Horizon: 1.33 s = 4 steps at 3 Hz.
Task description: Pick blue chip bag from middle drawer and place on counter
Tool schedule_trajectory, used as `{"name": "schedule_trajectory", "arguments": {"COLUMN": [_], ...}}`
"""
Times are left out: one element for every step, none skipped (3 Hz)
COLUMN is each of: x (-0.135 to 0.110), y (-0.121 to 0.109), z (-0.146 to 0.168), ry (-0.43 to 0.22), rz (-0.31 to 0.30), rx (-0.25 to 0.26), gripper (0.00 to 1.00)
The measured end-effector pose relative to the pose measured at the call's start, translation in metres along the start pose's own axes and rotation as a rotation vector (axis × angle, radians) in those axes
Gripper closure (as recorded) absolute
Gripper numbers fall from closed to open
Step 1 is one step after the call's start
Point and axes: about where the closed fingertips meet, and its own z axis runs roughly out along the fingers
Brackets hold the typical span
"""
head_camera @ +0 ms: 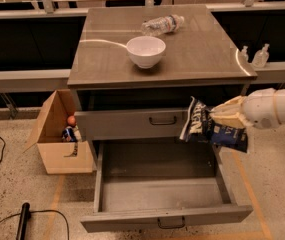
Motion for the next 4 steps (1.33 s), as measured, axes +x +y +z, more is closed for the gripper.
{"name": "schedule_trajectory", "arguments": {"x": [-0.034,-0.074,-0.112,-0.152], "y": [-0.036,-0.074,-0.111,-0.145], "z": [-0.036,-0.057,-0.057,-0.044], "ry": [-0.024,-0.064,-0.134,-0.207], "rz": [-0.015,-0.069,-0.099,-0.139], "rx": [0.032,0.057,0.069,0.088], "gripper": [1.0,1.0,1.0,0.84]}}
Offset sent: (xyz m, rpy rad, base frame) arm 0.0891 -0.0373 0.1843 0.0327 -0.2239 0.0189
